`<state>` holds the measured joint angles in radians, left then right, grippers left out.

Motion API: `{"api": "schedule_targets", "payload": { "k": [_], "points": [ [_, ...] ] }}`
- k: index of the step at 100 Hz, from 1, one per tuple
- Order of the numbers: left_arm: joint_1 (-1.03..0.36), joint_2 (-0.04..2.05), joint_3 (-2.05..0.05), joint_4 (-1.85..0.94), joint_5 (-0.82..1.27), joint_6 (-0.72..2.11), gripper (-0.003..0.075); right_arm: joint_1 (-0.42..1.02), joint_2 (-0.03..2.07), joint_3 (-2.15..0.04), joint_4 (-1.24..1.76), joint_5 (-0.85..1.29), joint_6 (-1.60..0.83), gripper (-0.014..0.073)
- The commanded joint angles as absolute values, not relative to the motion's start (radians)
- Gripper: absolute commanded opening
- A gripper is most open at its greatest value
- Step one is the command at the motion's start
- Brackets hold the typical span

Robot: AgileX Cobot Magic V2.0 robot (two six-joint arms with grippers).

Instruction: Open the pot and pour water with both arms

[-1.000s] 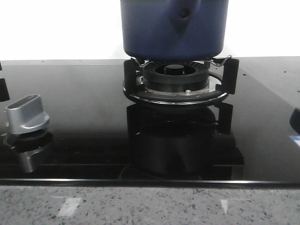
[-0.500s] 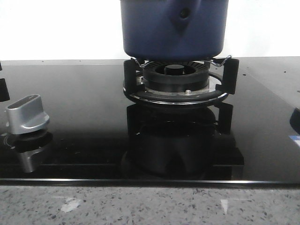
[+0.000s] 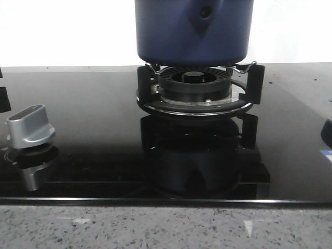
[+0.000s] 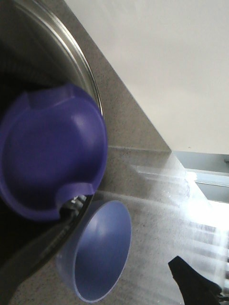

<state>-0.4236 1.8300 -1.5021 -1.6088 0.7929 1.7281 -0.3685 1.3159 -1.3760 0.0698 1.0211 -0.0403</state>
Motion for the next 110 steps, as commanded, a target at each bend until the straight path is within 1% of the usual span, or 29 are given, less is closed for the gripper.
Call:
{"api": "schedule_targets", "payload": {
  "k": [1,20,27,34,49,53,56,68,83,102,110],
  "points": [
    [-0.431,1.785,-1.536,-1.687,0.818,1.727,0.0245,-0.375,1.284,-1.41,0.069,0.972,-0.052,0.0279],
    [-0.431,1.785,-1.536,-1.683,0.818,1.727,0.0246,-0.375,1.284,-1.41,0.069,0.972,-0.053,0.0279],
    [-0.429,1.785,-1.536,-1.683,0.818,1.727,0.0267,-0.375,1.284,-1.41,0.069,0.971,-0.055,0.0279],
    [-0.429,1.783,-1.536,-1.683,0.818,1.727,0.0326,-0.375,1.284,-1.41,0.069,0.971,-0.055,0.0279],
    [-0.427,1.766,-1.536,-1.683,0.826,1.725,0.0556,-0.375,1.284,-1.41,0.069,0.971,-0.055,0.0279],
    [-0.419,1.753,-1.536,-1.683,0.83,1.725,0.0596,-0.375,1.284,-1.41,0.069,0.971,-0.055,0.0279],
    [-0.413,1.743,-1.536,-1.683,0.839,1.725,0.061,-0.375,1.284,-1.41,0.069,0.971,-0.055,0.0279],
    [-0.364,1.684,-1.536,-1.683,0.898,1.724,0.0608,-0.375,1.284,-1.41,0.075,0.971,-0.055,0.0279],
    [-0.257,1.576,-1.536,-1.681,0.935,1.713,0.0607,-0.375,1.284,-1.41,0.124,0.971,-0.055,0.0279],
    [-0.093,1.465,-1.536,-1.655,0.937,1.565,0.0606,-0.375,1.281,-1.41,0.377,0.98,-0.082,0.0273],
    [-0.027,1.437,-1.536,-1.653,0.937,1.486,0.0576,-0.373,1.269,-1.402,0.535,0.958,-0.153,0.0233]
  ]
}}
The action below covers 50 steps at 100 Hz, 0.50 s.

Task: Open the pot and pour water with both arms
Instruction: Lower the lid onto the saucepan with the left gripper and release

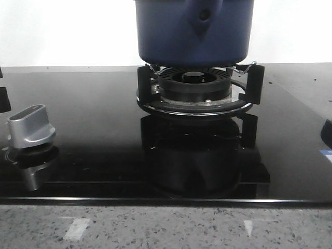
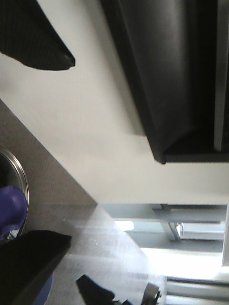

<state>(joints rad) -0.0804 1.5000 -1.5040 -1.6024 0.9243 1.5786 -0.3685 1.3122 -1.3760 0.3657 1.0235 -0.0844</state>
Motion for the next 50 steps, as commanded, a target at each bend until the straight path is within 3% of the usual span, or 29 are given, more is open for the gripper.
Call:
{"api": "schedule_targets", "payload": {
  "k": [1,15,22,35,50],
  "points": [
    [-0.016,1.433,-1.536,-1.653,0.937,1.471,0.0571,-0.373,1.267,-1.4,0.549,0.95,-0.16,0.0227],
    [0.087,1.4,-1.536,-1.653,0.951,1.327,0.0391,-0.347,1.23,-1.368,0.755,0.855,-0.32,0.0055],
    [0.131,1.389,-1.536,-1.653,0.985,1.277,0.0246,-0.308,1.209,-1.346,0.81,0.805,-0.381,-0.0067],
    [0.191,1.376,-1.536,-1.653,1.06,1.245,-0.0017,-0.222,1.177,-1.311,0.823,0.713,-0.391,-0.0049],
    [0.209,1.35,-1.534,-1.665,1.067,1.213,-0.002,-0.104,1.142,-1.248,0.825,0.537,-0.414,-0.0048]
  ]
}}
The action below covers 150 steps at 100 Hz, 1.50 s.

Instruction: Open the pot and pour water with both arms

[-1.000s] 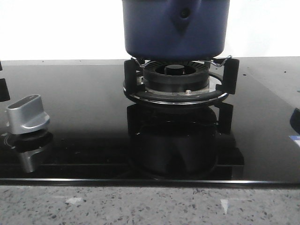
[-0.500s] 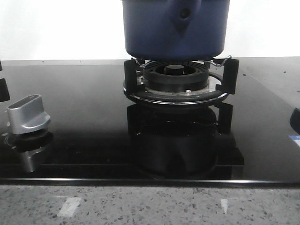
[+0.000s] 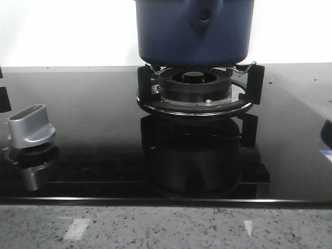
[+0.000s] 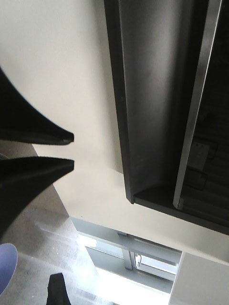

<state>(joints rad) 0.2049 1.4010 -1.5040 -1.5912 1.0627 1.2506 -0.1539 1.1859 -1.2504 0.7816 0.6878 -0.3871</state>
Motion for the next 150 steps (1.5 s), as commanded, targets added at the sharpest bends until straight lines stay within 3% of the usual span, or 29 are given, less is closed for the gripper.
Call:
{"api": "schedule_targets", "payload": {
  "k": [1,31,52,67,107,126,150],
  "points": [
    [0.209,1.344,-1.534,-1.665,1.059,1.213,-0.002,-0.093,1.138,-1.245,0.825,0.53,-0.42,-0.0048],
    [0.196,1.091,-1.392,-1.418,0.696,1.223,-0.002,0.036,0.991,-1.099,0.825,0.32,-0.637,-0.0048],
    [0.004,0.903,-1.148,-1.308,0.415,1.332,-0.002,0.036,0.831,-0.96,0.825,0.294,-0.729,-0.0048],
    [-0.053,0.738,-0.917,-1.28,0.26,1.332,-0.002,0.036,0.689,-0.841,0.802,0.293,-0.729,-0.0048],
    [-0.053,0.303,-0.405,-1.38,0.237,1.332,-0.002,0.036,0.352,-0.46,0.798,0.278,-0.729,-0.0048],
    [-0.053,0.178,-0.316,-1.403,0.237,1.332,-0.002,0.036,0.273,-0.367,0.798,0.276,-0.729,-0.0048],
    [-0.053,0.162,-0.313,-1.418,0.239,1.33,-0.002,0.036,0.271,-0.351,0.798,0.278,-0.729,-0.0048]
  ]
}}
